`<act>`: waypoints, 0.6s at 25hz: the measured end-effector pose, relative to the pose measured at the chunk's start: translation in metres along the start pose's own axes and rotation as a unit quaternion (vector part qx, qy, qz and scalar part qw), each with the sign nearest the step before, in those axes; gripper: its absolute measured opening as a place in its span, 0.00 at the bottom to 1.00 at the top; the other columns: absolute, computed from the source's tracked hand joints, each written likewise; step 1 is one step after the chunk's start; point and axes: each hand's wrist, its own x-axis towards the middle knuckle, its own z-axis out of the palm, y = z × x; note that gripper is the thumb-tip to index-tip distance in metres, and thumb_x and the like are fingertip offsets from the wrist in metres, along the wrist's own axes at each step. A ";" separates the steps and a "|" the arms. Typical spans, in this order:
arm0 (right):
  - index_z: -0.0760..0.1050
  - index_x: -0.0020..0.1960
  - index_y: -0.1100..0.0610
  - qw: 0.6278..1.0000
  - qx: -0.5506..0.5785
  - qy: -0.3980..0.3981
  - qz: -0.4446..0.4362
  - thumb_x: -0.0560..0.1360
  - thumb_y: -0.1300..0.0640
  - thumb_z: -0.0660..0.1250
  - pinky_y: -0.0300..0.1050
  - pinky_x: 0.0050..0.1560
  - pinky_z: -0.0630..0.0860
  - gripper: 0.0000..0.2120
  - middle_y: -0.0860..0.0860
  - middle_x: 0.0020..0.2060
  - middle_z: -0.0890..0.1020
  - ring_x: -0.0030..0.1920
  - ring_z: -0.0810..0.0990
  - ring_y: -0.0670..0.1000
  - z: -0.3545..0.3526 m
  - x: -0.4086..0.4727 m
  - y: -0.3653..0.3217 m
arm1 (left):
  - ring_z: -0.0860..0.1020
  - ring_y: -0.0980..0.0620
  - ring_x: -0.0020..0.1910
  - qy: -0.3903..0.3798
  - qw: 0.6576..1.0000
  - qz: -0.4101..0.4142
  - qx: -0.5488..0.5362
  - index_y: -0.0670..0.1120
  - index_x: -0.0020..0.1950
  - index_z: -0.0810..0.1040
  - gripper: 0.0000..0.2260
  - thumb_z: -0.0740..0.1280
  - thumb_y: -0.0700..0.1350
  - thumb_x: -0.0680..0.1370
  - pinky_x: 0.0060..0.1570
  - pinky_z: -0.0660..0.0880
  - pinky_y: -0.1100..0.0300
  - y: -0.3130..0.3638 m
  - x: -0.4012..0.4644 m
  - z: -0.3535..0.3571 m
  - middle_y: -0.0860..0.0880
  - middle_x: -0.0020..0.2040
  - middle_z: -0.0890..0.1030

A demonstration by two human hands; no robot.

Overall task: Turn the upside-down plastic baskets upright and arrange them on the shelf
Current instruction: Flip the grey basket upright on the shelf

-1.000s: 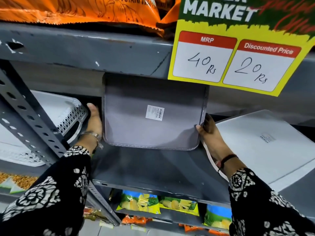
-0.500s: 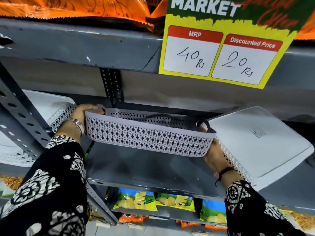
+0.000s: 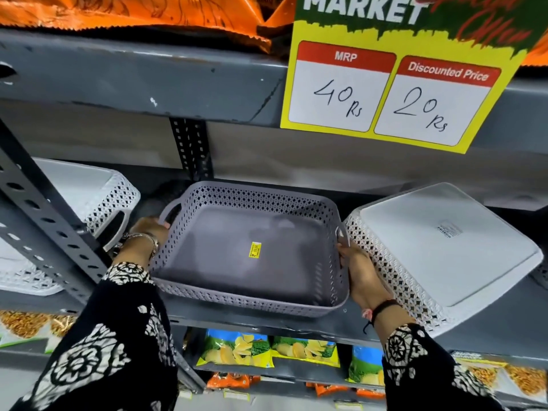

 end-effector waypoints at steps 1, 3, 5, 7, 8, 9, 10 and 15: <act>0.73 0.58 0.67 1.000 -0.003 0.006 -0.007 0.77 0.64 0.54 0.55 0.52 0.76 0.14 0.57 0.40 0.84 0.38 0.81 0.56 0.000 0.001 0.002 | 0.74 0.37 0.62 0.006 1.000 0.002 -0.011 0.35 0.63 0.75 0.15 0.60 0.40 0.79 0.65 0.70 0.49 -0.003 0.001 0.002 0.34 0.65 0.75; 0.75 0.56 0.64 1.000 0.008 0.016 -0.011 0.78 0.65 0.54 0.48 0.44 0.79 0.13 0.51 0.31 0.86 0.33 0.83 0.51 0.002 0.003 0.002 | 0.75 0.36 0.61 0.009 1.000 0.007 -0.013 0.36 0.63 0.76 0.15 0.60 0.40 0.78 0.64 0.72 0.49 -0.008 0.001 0.004 0.34 0.64 0.75; 0.76 0.54 0.61 1.000 0.019 0.018 -0.013 0.78 0.65 0.53 0.41 0.37 0.81 0.13 0.48 0.28 0.85 0.31 0.83 0.48 0.002 0.005 0.003 | 0.75 0.36 0.60 0.011 1.000 0.013 -0.019 0.37 0.62 0.76 0.15 0.60 0.40 0.78 0.62 0.72 0.49 -0.010 0.001 0.005 0.34 0.63 0.76; 0.76 0.52 0.60 0.999 0.019 0.023 -0.015 0.78 0.64 0.53 0.39 0.35 0.80 0.13 0.48 0.27 0.85 0.29 0.83 0.47 0.003 0.007 0.002 | 0.76 0.36 0.60 0.014 0.999 0.013 -0.030 0.37 0.62 0.76 0.15 0.60 0.39 0.78 0.62 0.73 0.49 -0.010 0.001 0.006 0.34 0.63 0.76; 0.76 0.51 0.59 0.999 0.021 0.023 -0.015 0.79 0.64 0.53 0.39 0.34 0.80 0.13 0.48 0.27 0.85 0.29 0.83 0.47 0.003 0.007 0.002 | 0.76 0.36 0.60 0.015 0.999 0.012 -0.034 0.37 0.62 0.76 0.15 0.60 0.39 0.78 0.62 0.72 0.48 -0.011 0.002 0.006 0.34 0.63 0.76; 0.76 0.51 0.59 0.999 0.028 0.021 -0.015 0.79 0.64 0.53 0.38 0.34 0.80 0.13 0.48 0.27 0.85 0.29 0.83 0.47 0.003 0.008 0.002 | 0.76 0.36 0.60 0.016 0.999 0.010 -0.036 0.37 0.62 0.76 0.14 0.60 0.38 0.78 0.62 0.72 0.48 -0.012 0.003 0.007 0.34 0.63 0.76; 0.76 0.50 0.59 0.999 0.032 0.018 -0.015 0.79 0.63 0.52 0.38 0.33 0.81 0.13 0.47 0.27 0.85 0.29 0.83 0.46 0.002 0.009 0.003 | 0.76 0.36 0.60 0.015 0.999 0.008 -0.036 0.37 0.62 0.76 0.14 0.59 0.38 0.78 0.62 0.72 0.48 -0.012 0.004 0.007 0.34 0.63 0.76; 0.75 0.52 0.60 0.999 0.012 0.018 -0.038 0.79 0.64 0.53 0.36 0.32 0.80 0.12 0.46 0.27 0.85 0.29 0.82 0.45 0.003 0.006 0.006 | 0.76 0.36 0.60 0.013 0.999 0.007 -0.033 0.37 0.61 0.76 0.14 0.59 0.38 0.78 0.62 0.72 0.48 -0.016 0.008 0.010 0.34 0.62 0.77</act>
